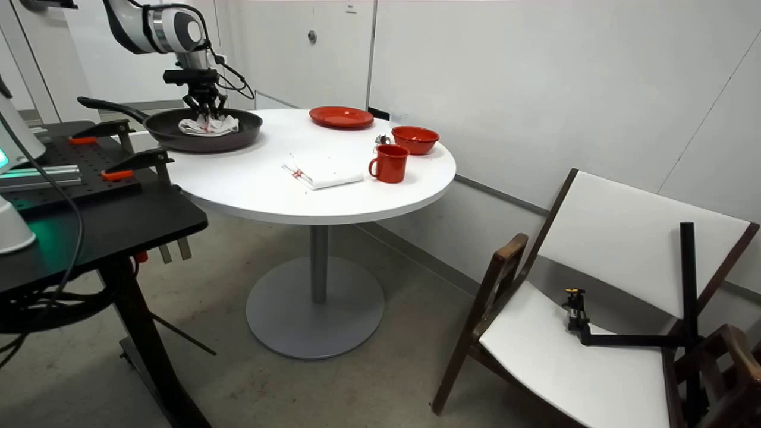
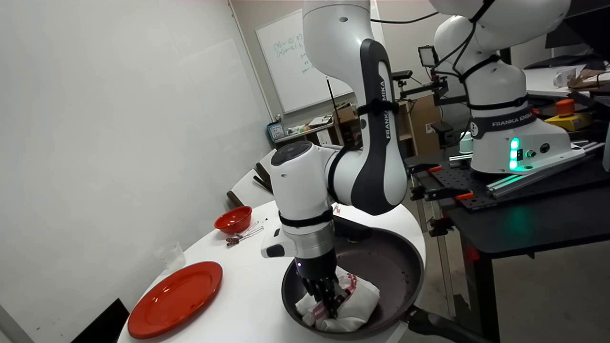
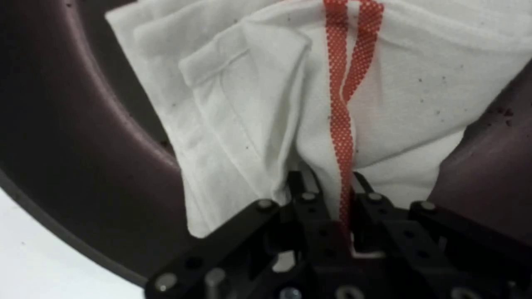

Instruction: Pick up the white and red towel on the left and use it to wipe the black pan

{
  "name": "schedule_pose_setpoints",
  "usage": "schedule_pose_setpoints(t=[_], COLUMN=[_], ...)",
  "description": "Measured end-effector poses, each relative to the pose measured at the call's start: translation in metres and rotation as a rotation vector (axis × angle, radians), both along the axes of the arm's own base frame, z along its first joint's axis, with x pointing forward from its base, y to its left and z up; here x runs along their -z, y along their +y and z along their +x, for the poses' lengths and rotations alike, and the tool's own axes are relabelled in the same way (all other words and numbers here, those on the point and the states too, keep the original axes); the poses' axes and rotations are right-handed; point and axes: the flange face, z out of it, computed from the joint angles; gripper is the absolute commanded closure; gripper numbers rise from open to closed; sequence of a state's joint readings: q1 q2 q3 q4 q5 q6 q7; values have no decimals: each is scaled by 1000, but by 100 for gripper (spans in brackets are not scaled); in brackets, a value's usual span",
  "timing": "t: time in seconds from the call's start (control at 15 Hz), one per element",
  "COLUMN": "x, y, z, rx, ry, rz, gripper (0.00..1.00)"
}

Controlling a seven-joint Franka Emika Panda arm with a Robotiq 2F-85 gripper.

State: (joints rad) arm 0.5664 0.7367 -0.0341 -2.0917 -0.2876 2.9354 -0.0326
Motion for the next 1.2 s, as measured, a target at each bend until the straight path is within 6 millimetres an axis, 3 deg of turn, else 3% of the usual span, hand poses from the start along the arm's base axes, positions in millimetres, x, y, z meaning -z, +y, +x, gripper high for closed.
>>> schedule_pose_setpoints(t=[0.2,0.53,1.2], x=[0,1,4], y=[-16,-77,-151], z=[10,30,14], rx=[39,169,347], ry=[3,-16,-71], rz=[12,87,156], gripper=[95,95,95])
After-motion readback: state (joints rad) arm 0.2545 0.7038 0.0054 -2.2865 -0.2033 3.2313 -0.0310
